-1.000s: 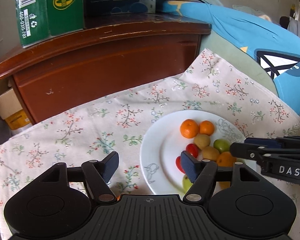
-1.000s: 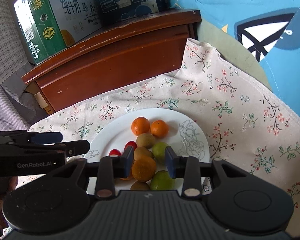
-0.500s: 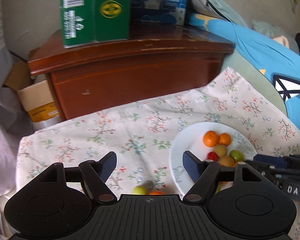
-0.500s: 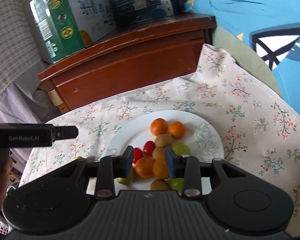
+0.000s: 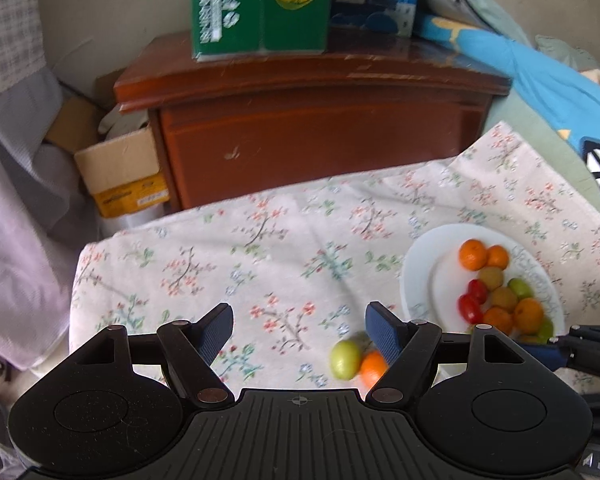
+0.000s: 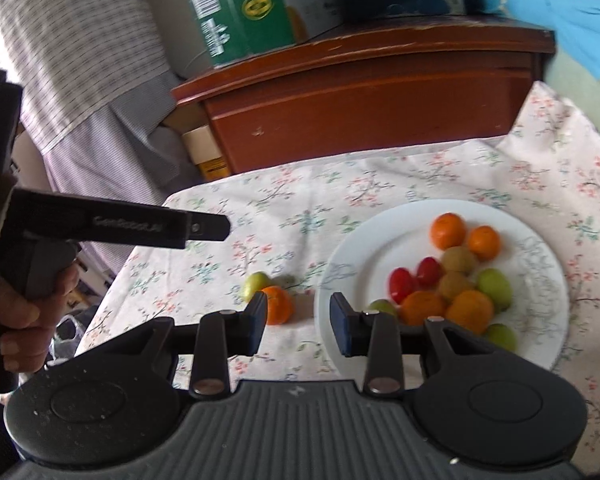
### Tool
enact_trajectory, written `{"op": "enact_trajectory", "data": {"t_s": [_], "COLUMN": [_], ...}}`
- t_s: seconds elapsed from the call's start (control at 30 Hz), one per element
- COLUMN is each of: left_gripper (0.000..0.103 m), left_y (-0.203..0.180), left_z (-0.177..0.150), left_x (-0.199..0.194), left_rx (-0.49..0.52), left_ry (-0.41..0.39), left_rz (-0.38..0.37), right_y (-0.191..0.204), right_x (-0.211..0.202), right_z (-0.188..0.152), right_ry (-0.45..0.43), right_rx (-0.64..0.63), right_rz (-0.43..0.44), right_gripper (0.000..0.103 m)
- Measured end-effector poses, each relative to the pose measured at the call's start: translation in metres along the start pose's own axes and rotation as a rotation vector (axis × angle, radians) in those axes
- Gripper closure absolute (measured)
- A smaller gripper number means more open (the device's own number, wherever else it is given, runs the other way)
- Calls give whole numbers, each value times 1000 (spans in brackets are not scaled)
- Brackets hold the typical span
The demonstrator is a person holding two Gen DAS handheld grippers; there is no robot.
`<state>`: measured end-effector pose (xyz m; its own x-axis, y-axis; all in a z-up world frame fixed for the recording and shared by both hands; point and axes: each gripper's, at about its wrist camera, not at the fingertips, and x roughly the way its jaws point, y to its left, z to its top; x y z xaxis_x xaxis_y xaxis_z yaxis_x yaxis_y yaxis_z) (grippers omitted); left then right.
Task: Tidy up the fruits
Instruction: 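Withdraw both tools from the plate back to the last fruits on the cloth, then grasp a green fruit with the left tool while the right grasps the last mandarin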
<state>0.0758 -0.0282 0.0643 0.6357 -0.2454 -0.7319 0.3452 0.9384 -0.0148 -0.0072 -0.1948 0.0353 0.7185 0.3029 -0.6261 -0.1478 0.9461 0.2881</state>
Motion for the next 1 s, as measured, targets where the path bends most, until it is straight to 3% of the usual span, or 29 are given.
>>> {"op": "enact_trajectory", "data": {"t_s": [0.23, 0.8, 1.0], "left_gripper": [29, 29, 29], "left_y": [13, 23, 16], "left_z": [-8, -12, -17], "left_x": [14, 24, 30], "left_rx": [-19, -68, -40], "left_ry": [39, 63, 84], "left_rz": [17, -5, -26], "right_y": [14, 18, 21], "right_x": [22, 71, 68], "right_z": [-6, -11, -12], "right_ry": [34, 51, 79], "right_rx": [-56, -101, -125], "right_rz": [58, -9, -1], "right_gripper": [67, 69, 72]}}
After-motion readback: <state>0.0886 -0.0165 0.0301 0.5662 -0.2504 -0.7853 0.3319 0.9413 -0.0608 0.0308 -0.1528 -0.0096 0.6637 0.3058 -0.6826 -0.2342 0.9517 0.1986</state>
